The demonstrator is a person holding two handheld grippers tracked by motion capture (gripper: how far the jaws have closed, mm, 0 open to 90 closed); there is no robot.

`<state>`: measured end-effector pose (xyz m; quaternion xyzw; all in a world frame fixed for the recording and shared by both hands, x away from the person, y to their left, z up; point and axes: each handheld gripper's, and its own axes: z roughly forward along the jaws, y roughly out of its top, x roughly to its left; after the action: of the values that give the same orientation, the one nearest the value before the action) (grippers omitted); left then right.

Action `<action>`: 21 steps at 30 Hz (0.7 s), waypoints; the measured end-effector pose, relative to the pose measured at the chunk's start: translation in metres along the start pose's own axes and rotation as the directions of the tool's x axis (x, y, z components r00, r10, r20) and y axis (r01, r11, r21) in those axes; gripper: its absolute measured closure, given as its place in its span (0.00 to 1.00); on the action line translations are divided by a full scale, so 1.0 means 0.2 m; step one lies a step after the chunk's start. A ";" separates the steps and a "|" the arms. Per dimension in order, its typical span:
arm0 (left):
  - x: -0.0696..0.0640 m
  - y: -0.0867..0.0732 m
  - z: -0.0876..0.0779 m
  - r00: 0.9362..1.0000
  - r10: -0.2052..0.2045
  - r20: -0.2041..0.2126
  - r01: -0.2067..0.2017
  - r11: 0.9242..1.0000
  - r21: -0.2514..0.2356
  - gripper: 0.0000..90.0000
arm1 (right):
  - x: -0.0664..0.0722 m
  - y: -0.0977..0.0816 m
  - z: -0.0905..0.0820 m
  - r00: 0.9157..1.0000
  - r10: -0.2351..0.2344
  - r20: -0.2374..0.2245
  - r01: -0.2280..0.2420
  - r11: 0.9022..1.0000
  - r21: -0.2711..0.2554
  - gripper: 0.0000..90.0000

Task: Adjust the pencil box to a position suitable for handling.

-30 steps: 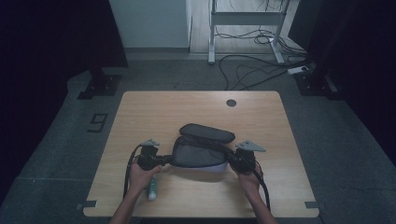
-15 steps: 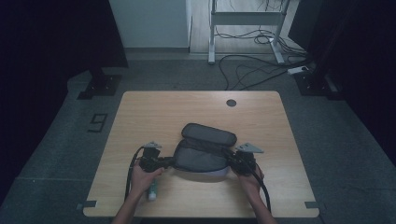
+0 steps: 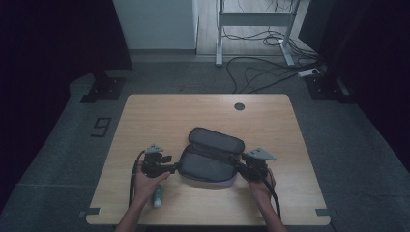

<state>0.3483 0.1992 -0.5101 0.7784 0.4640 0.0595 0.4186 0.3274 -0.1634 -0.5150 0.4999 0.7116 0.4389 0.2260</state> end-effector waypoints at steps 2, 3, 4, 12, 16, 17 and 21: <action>0.01 0.00 -0.01 1.000 -0.004 0.002 0.004 1.000 -0.005 0.40 | 0.00 0.01 -0.02 1.000 0.007 -0.005 -0.007 1.000 -0.017 0.61; 0.01 0.00 -0.01 1.000 -0.006 0.004 0.006 1.000 -0.007 0.40 | 0.00 0.01 -0.03 1.000 0.007 -0.009 -0.007 1.000 -0.021 0.59; 0.01 0.00 -0.02 1.000 -0.010 0.005 0.010 1.000 -0.011 0.40 | 0.00 0.02 -0.04 1.000 0.011 -0.013 -0.011 0.999 -0.031 0.58; 0.06 0.00 -0.09 0.999 -0.045 0.014 0.046 0.997 -0.066 0.35 | 0.08 0.03 -0.07 0.996 -0.006 -0.091 0.000 0.998 -0.066 0.53; 0.09 0.00 -0.12 0.998 -0.056 0.011 0.057 0.995 -0.087 0.35 | 0.13 0.03 -0.07 0.992 -0.020 -0.122 0.011 0.997 -0.073 0.53; 0.09 0.00 -0.13 0.999 -0.054 0.009 0.054 0.994 -0.092 0.35 | 0.15 0.03 -0.07 0.991 -0.027 -0.131 0.017 0.997 -0.073 0.52; 0.11 0.00 -0.16 0.998 -0.056 0.004 0.056 0.992 -0.112 0.35 | 0.20 0.04 -0.08 0.986 -0.046 -0.159 0.035 0.997 -0.075 0.52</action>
<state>0.3460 0.2349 -0.4966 0.7403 0.4816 0.0735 0.4633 0.3039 -0.1317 -0.4952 0.4400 0.7211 0.4984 0.1949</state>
